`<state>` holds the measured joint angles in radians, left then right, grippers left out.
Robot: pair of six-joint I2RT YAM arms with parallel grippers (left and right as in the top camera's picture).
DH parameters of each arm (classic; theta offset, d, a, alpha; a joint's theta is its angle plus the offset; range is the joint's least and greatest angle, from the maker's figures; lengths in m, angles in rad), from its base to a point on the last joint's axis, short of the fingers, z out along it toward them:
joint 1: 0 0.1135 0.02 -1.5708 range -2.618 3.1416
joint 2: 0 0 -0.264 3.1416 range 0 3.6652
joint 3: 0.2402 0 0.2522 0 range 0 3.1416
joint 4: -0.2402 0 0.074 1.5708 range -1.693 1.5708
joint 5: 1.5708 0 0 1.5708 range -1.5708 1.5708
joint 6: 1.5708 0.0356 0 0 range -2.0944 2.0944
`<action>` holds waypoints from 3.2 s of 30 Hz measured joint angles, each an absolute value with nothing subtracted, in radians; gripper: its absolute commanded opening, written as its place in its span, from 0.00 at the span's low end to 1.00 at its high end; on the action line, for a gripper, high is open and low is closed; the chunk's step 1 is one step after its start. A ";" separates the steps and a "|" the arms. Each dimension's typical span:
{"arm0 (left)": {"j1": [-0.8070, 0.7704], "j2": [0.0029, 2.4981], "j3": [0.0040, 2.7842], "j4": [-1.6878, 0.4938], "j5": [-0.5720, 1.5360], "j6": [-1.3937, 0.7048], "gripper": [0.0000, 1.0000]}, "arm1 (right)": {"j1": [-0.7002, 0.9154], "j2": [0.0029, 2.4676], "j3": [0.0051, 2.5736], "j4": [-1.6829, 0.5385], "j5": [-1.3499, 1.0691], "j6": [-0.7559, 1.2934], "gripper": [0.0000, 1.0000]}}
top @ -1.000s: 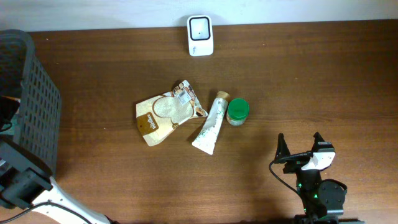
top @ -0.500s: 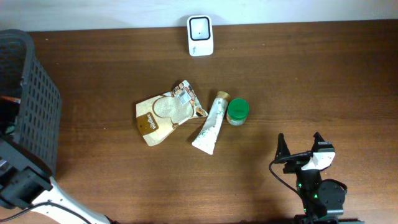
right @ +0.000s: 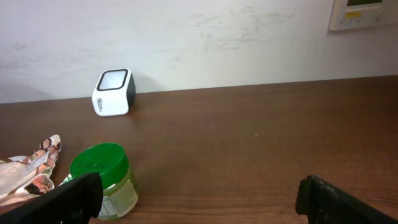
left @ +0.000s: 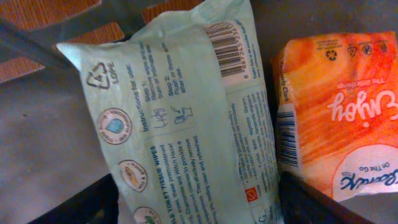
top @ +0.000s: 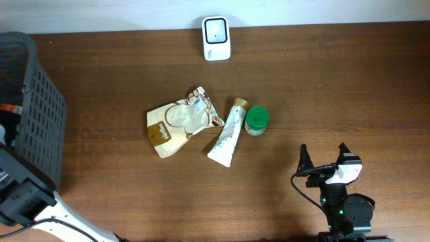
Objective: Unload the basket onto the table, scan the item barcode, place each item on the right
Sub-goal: 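Reach the left gripper into the basket and grasp the green wipes pack, then carry the wipes pack with the left gripper toward the scanner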
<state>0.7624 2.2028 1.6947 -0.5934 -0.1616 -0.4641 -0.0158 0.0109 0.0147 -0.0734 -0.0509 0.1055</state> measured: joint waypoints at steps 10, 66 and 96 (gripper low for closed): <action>0.762 2.203 1.657 -0.550 -0.162 -0.461 0.36 | -0.016 0.011 0.015 -0.073 -0.051 0.106 0.98; -0.418 1.946 1.646 -0.855 0.183 -0.182 0.20 | -0.016 0.011 0.015 -0.073 -0.051 0.105 0.98; -0.469 2.119 1.666 -0.813 0.232 -0.175 0.61 | -0.016 0.011 0.015 -0.073 -0.051 0.105 0.98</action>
